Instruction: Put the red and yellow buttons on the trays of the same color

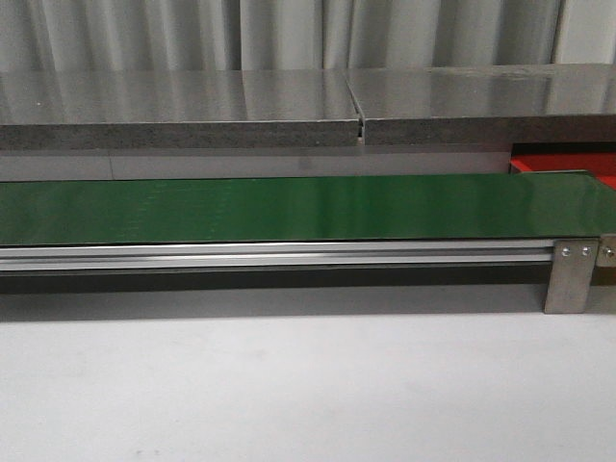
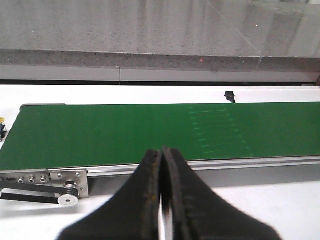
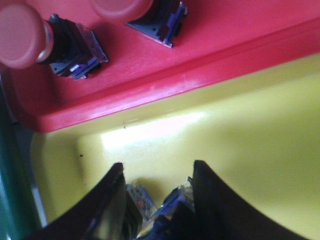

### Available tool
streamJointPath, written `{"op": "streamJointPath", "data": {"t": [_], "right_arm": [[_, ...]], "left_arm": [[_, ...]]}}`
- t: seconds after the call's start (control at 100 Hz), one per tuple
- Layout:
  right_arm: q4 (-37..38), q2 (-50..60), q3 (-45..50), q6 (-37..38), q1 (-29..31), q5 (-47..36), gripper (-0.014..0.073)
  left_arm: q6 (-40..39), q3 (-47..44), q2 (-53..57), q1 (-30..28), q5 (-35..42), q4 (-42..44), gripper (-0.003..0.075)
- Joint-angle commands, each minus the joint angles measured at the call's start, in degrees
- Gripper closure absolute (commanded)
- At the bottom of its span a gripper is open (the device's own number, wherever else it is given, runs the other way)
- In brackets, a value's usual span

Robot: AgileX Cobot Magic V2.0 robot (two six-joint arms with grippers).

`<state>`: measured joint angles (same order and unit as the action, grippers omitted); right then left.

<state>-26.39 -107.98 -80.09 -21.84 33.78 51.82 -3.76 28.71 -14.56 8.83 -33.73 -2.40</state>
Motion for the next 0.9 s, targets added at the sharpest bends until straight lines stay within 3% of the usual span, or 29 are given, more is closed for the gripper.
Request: {"op": "streamJointPath", "data": {"t": [0.0, 0.89], "right_arm": [[-2.3, 1.6, -1.2, -1.3, -0.2, -2.2, 0.0517], [-2.9, -2.9, -1.2, -1.4, -0.3, -2.2, 0.0514]], "left_arm": [[-0.1, 1.4, -0.6, 0.5, 4.5, -0.5, 0.0739], [-0.1, 1.4, -0.6, 0.5, 4.5, -0.5, 0.0739]]}}
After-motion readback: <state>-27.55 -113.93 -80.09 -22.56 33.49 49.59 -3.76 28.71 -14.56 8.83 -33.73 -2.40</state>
